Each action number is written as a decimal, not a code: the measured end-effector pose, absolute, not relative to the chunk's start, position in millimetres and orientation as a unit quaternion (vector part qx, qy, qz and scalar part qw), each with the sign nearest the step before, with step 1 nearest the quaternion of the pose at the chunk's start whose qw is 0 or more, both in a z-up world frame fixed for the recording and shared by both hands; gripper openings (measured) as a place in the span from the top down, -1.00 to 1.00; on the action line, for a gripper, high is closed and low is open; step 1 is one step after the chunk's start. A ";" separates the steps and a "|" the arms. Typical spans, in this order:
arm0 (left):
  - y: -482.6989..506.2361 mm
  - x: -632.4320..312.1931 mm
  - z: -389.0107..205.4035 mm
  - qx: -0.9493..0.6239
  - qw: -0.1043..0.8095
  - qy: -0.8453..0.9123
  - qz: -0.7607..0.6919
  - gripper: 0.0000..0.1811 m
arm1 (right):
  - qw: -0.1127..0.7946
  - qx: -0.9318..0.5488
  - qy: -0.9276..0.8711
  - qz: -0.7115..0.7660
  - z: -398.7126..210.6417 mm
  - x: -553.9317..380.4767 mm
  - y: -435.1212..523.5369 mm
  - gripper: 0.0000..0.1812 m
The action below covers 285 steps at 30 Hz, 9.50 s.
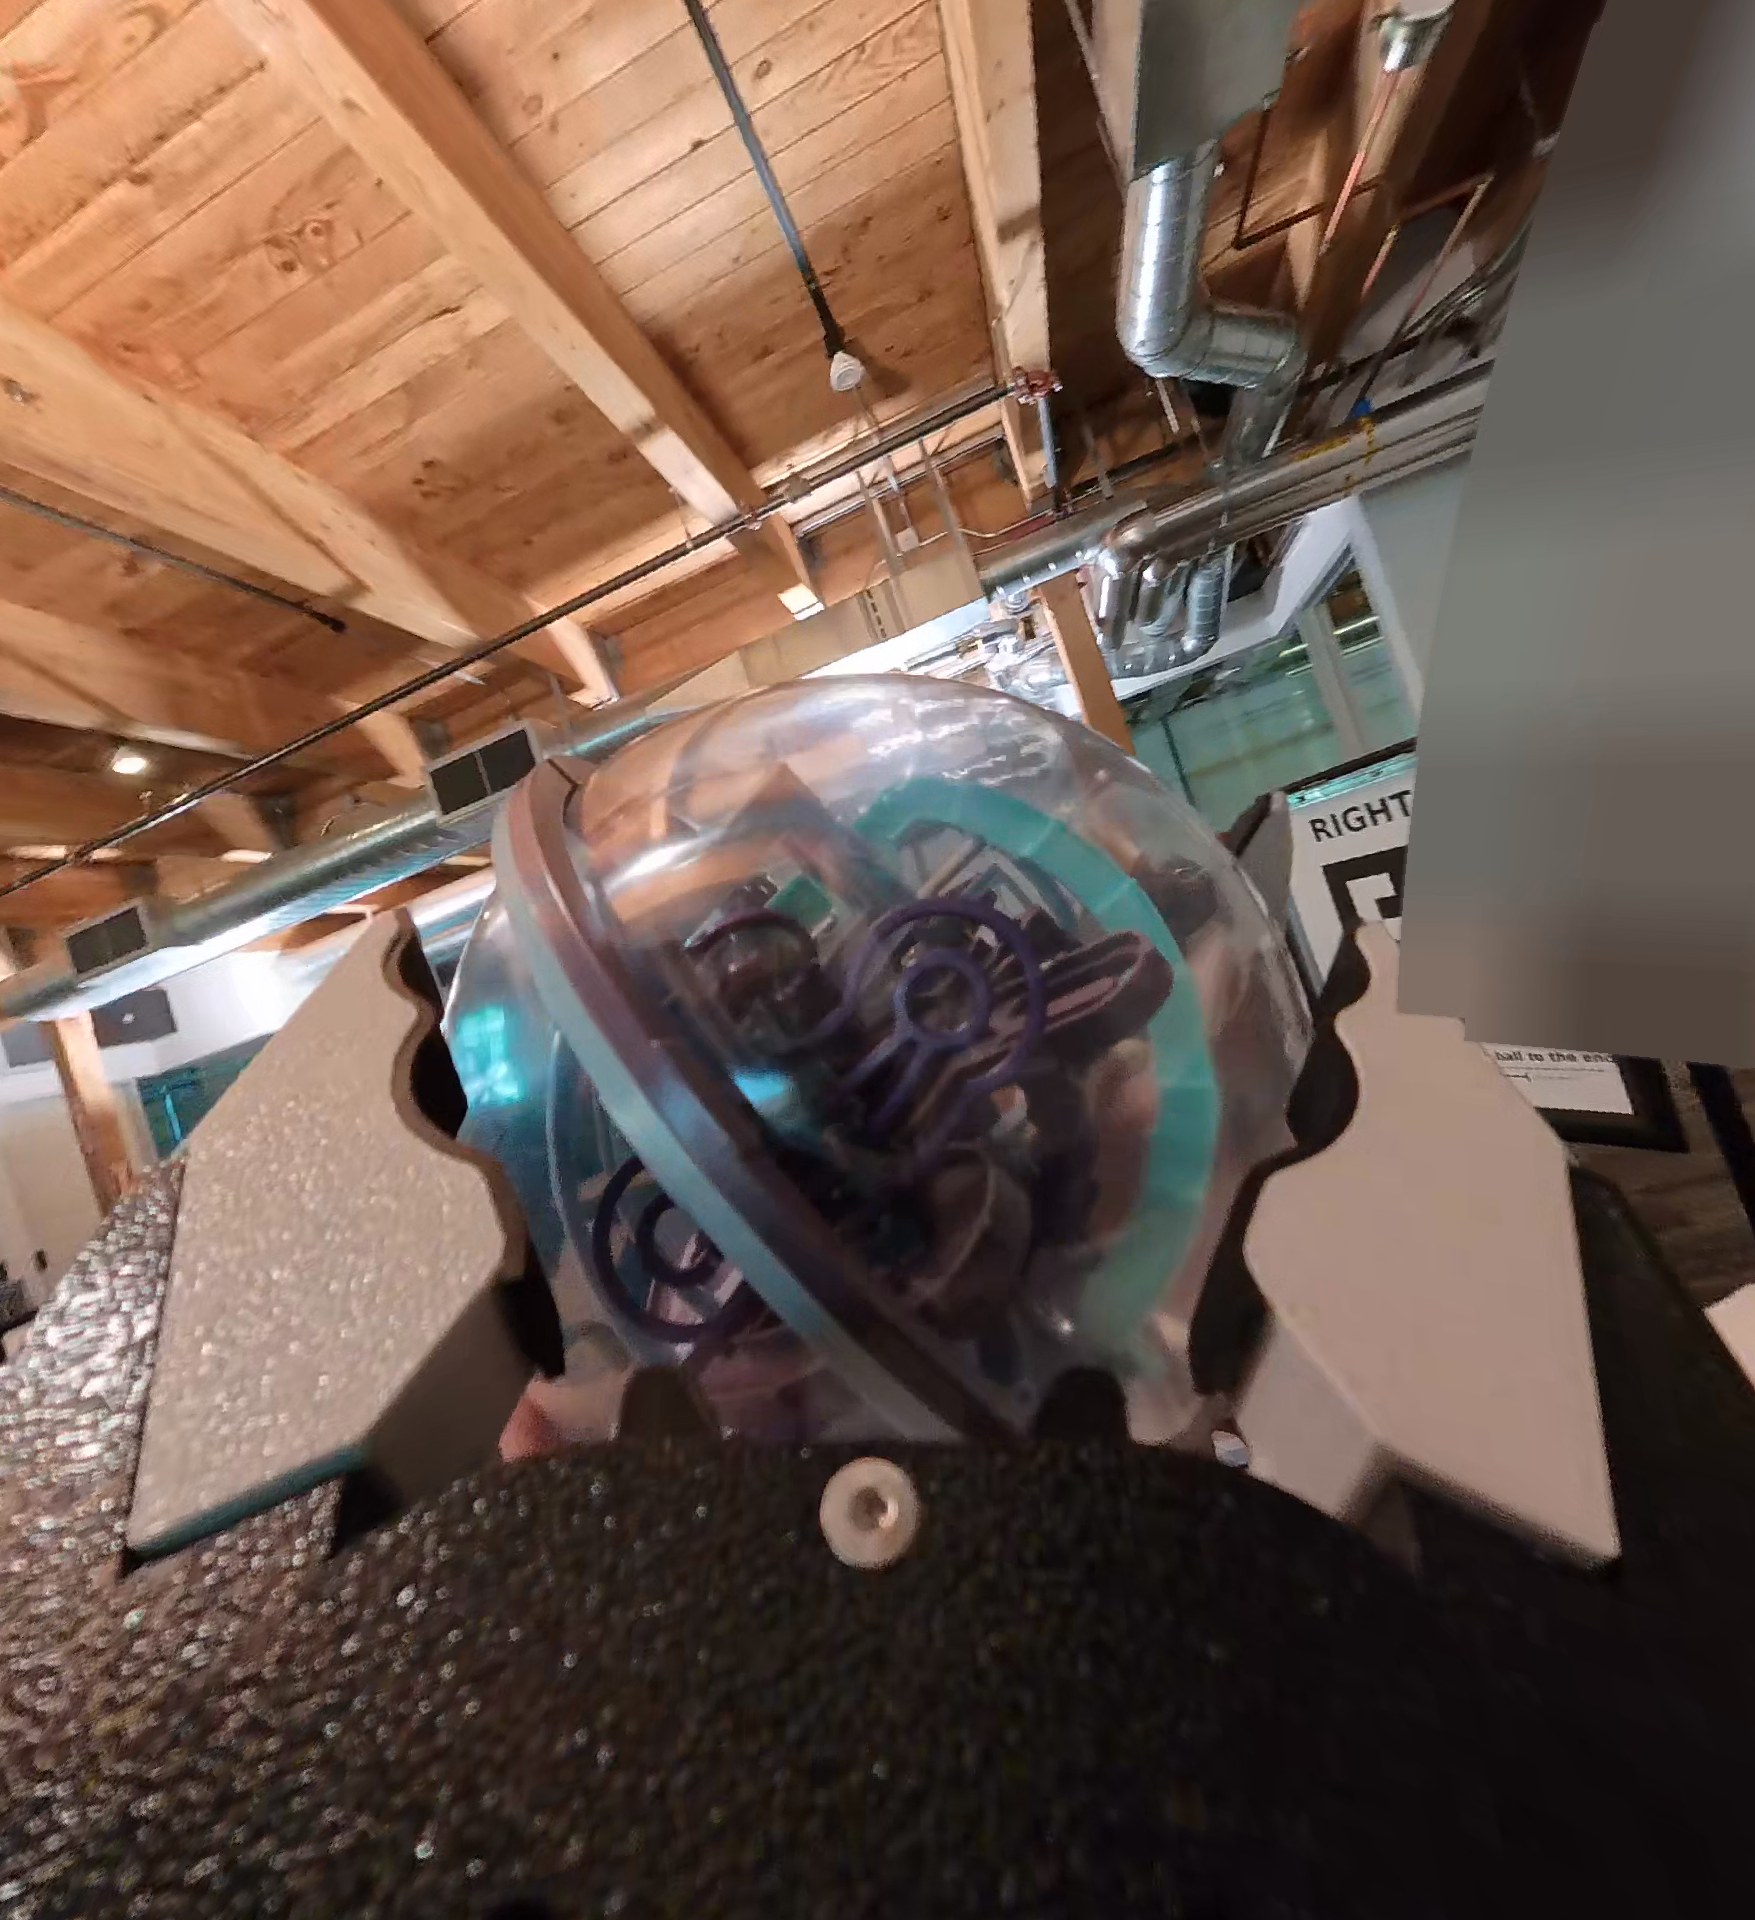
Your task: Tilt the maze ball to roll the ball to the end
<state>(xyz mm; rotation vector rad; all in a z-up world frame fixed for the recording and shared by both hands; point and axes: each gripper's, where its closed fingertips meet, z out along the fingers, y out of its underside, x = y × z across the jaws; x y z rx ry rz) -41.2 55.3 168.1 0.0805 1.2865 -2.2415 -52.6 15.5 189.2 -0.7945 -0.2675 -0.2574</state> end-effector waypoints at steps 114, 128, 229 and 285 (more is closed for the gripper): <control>23.1 -39.8 182.9 0.080 0.407 0.599 -0.685 -0.74 | 0.894 -0.393 -0.156 -0.151 218.5 -56.4 14.4 -0.58; 22.0 -40.4 176.7 0.040 0.300 0.588 -0.750 -0.75 | 0.873 -0.415 -0.154 -0.202 184.8 -58.9 17.3 -0.66; 5.4 -19.6 209.2 -0.065 0.387 0.716 -0.577 -0.74 | 0.957 -0.289 0.002 0.032 235.1 -8.6 -12.5 -0.53; 47.6 61.3 81.0 -0.226 0.223 0.712 -0.626 -0.74 | 0.883 -0.410 0.211 0.084 102.9 82.4 41.1 -0.56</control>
